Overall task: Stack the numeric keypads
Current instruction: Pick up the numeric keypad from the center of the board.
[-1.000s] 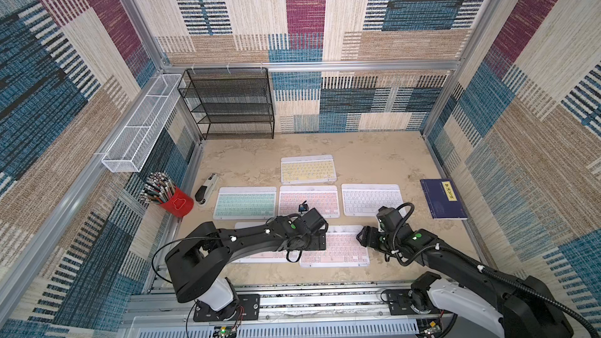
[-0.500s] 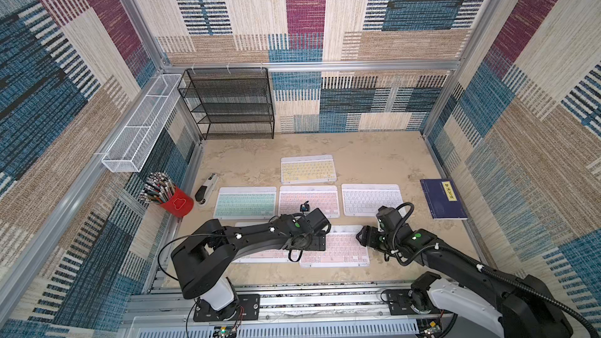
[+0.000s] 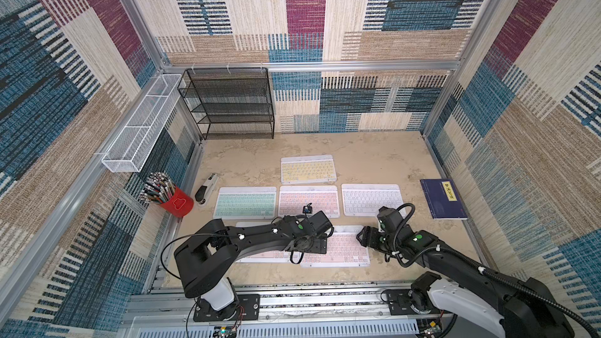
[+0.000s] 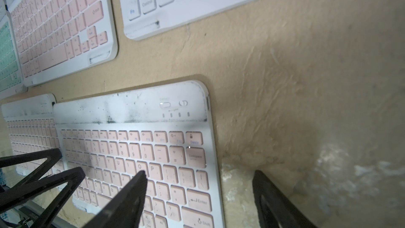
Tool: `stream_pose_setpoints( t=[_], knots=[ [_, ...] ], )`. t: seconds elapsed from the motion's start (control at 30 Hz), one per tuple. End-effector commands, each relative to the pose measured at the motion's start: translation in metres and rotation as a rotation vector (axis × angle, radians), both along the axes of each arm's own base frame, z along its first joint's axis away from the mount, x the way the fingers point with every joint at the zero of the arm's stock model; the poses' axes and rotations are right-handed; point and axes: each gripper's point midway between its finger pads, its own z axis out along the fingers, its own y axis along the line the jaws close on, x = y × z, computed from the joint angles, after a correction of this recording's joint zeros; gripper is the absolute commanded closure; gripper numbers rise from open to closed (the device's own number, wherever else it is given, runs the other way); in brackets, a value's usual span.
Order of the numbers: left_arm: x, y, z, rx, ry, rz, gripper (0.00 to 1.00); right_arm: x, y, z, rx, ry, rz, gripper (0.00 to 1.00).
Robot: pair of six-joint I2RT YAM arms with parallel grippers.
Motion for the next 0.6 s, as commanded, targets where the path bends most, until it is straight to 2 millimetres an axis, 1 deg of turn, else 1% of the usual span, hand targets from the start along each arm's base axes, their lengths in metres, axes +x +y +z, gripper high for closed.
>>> stream_pose_setpoints(
  t=[0.0,0.13,0.27,0.43,0.57],
  knots=[
    [-0.016,0.022,-0.019,0.074,0.088,0.044,0.04,-0.004,-0.008,-0.005,-0.037,0.018,-0.018,0.22],
    [-0.021,0.042,-0.029,0.102,0.105,0.088,0.04,-0.004,-0.009,-0.005,-0.037,0.017,-0.021,0.22],
    [-0.023,0.061,-0.029,0.128,0.102,0.114,0.04,-0.004,-0.008,-0.005,-0.036,0.016,-0.021,0.22],
    [-0.023,0.074,-0.026,0.157,0.095,0.126,0.04,-0.003,-0.007,-0.007,-0.037,0.021,-0.019,0.22],
    [-0.026,0.087,-0.031,0.183,0.107,0.144,0.04,-0.002,-0.008,-0.008,-0.043,0.023,-0.02,0.22]
  ],
)
